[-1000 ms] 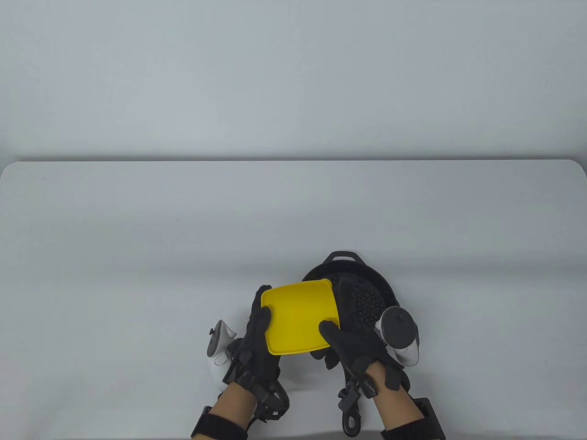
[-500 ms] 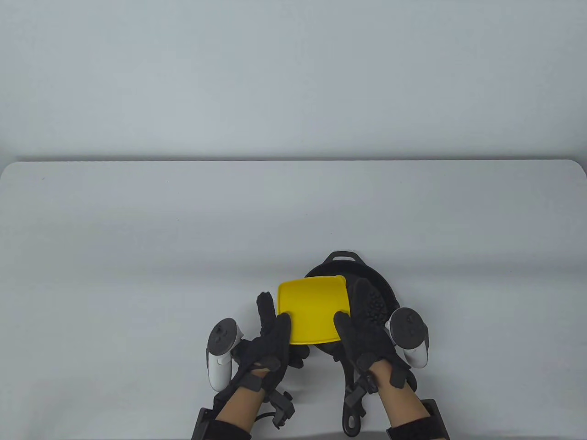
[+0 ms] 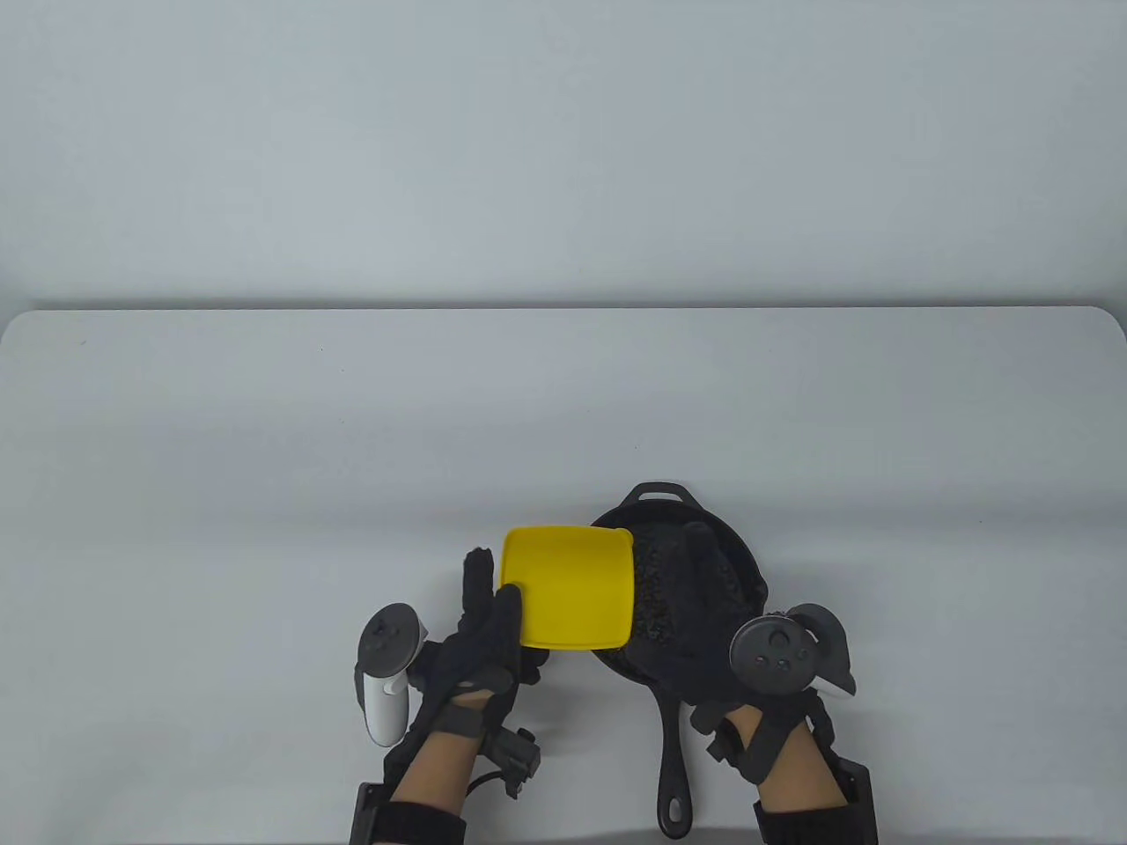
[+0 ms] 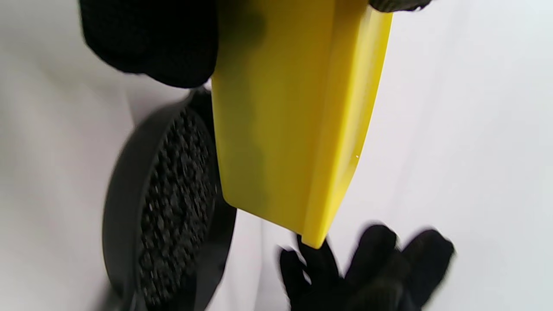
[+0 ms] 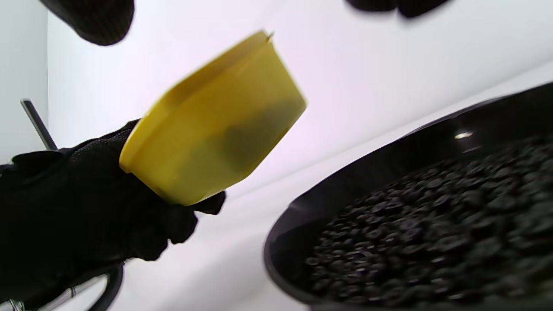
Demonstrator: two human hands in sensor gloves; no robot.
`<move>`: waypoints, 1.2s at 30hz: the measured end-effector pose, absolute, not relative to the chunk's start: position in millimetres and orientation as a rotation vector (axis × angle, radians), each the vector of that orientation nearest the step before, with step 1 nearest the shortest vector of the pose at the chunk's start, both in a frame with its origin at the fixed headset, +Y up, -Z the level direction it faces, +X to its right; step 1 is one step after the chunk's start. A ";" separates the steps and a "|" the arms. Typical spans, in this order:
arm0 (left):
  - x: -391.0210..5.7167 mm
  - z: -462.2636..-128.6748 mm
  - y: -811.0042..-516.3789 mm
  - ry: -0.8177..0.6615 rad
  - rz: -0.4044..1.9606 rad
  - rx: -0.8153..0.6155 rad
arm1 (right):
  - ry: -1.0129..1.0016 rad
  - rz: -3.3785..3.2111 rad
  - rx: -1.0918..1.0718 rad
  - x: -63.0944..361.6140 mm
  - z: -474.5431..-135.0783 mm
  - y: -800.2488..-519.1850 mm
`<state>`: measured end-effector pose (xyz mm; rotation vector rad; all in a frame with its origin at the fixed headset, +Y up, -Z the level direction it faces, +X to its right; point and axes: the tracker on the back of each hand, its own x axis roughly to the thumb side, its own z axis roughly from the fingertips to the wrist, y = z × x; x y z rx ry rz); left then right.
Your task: Sprinkle coffee beans onto the frying pan
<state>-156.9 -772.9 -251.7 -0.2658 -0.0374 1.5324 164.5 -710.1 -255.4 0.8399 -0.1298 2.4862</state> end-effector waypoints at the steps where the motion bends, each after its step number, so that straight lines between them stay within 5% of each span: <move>1: -161.9 -251.7 -772.5 -0.016 1.528 -0.248 | -0.140 2.537 0.815 168.4 -255.9 -708.1; 3: -175.8 -251.3 -772.6 0.050 1.518 -0.202 | -0.129 2.727 0.706 177.9 -258.4 -704.8; 7: -199.7 -250.7 -774.2 0.175 1.449 -0.125 | 0.407 2.964 0.380 201.5 -267.0 -716.9; 18: -231.2 -246.1 -785.4 0.453 1.295 -0.149 | 0.375 2.891 0.269 209.1 -268.4 -726.1; 36: -234.2 -249.2 -776.2 0.514 1.046 -0.158 | 0.426 2.866 0.289 200.5 -270.6 -731.8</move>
